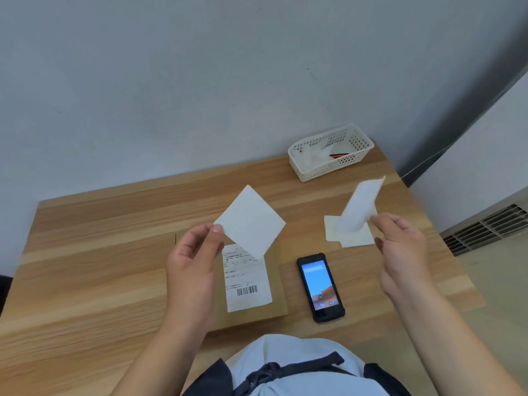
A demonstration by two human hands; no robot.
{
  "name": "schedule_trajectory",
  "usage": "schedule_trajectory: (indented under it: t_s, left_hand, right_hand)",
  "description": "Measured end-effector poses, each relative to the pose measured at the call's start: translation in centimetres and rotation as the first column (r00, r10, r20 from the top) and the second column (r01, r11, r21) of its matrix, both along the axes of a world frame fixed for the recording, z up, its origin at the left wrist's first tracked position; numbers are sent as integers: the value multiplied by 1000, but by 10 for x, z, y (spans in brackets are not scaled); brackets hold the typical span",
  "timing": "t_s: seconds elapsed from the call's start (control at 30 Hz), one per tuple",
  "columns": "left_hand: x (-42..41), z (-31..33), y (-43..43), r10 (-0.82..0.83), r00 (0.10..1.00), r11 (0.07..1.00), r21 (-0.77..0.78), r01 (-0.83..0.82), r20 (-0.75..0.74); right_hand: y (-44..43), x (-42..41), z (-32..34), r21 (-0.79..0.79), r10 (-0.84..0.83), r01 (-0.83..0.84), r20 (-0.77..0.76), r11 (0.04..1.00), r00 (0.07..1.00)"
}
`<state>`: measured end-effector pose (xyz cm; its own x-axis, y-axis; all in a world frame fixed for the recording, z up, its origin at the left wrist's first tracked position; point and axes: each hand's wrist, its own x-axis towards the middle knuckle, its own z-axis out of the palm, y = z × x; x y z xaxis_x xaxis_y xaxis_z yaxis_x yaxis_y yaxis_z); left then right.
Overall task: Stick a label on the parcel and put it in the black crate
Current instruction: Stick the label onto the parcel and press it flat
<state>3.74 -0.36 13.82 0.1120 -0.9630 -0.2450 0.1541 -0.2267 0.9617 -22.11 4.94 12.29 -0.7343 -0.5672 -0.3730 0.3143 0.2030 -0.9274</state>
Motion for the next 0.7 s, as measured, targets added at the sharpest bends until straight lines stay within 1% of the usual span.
schedule_trajectory:
  t_s: [0.13,0.17,0.27,0.37,0.47,0.6,0.67,0.7]
  left_hand:
    - [-18,-7,-9,-21,998,1000,24,20,52]
    - [-23,-8,-11,-35,998,998,47,32,58]
    - [-40,-9,-16,-83,994,989,129,74,65]
    - [-54,-13,-20,-111,989,979,183,91,102]
    - [-65,-19,-25,-106,986,974,215,76,132]
    - [-76,-24,-31,-79,988,965,259,42,133]
    - [-80,-24,-33,-58,989,963,269,20,135]
    - [-81,-24,-33,-50,989,963,270,11,136]
  right_hand:
    - [-28,-39,-15,39,26,-24,-46,999,999]
    - [-35,-49,-21,52,63,-60,-60,997,996]
    - [-57,-76,-47,163,189,-173,-94,971,977]
    - [-85,-98,-71,227,234,-207,-102,952,967]
    - [-119,-118,-91,266,275,-230,-149,936,950]
    - [-172,-140,-100,290,328,-238,-320,927,889]
    - [-202,-151,-100,314,370,-241,-462,918,806]
    - [-217,-156,-101,336,389,-232,-542,913,745]
